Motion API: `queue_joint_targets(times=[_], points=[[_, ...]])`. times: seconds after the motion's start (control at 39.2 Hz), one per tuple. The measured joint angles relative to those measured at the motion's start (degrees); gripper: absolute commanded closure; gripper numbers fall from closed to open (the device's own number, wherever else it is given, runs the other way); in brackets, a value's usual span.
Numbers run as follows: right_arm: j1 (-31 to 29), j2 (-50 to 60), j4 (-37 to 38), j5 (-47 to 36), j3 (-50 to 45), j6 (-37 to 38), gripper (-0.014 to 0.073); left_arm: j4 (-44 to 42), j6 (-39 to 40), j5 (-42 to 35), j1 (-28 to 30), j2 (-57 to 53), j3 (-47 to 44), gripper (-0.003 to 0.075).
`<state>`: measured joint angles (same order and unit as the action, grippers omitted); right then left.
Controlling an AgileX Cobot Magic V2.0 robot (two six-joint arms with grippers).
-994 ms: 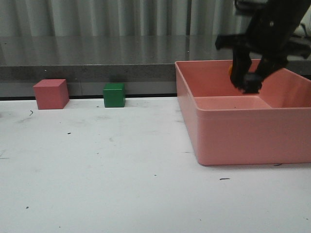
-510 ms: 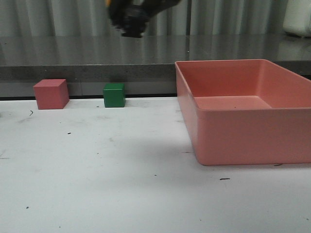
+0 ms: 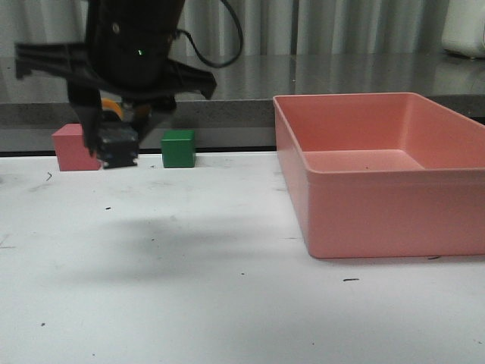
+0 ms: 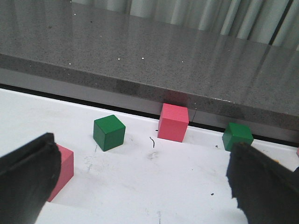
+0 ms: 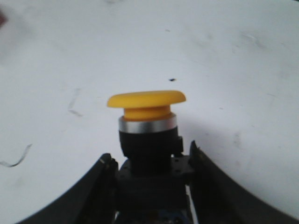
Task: Place and stand button with both arms
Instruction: 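Carry the button out of the bin and lower it onto the table, then open the right gripper and raise it away from the button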
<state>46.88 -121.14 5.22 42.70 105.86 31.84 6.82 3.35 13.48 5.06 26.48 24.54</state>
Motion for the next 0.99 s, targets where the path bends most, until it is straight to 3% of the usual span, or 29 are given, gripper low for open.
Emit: queue_joint_targets(times=[0.1, 0.31, 0.74, 0.99], points=[[0.0, -2.7, 5.2, 0.2, 0.0, 8.3, 0.0452, 0.0, 0.0, 0.0, 0.0, 0.0, 0.0, 0.0029], [-0.1, -5.7, 6.4, -0.6, 0.0, 21.1, 0.0452, 0.0, 0.0, 0.0, 0.0, 0.0, 0.0, 0.0029], [0.0, -10.0, -1.1, -2.7, 0.0, 22.9, 0.0438, 0.0, 0.0, -0.1, 0.0, 0.0, 0.0, 0.0029], [0.0, -10.1, -1.3, -3.1, 0.3, 22.9, 0.0288, 0.0, 0.0, -0.1, 0.0, 0.0, 0.0, 0.0029]])
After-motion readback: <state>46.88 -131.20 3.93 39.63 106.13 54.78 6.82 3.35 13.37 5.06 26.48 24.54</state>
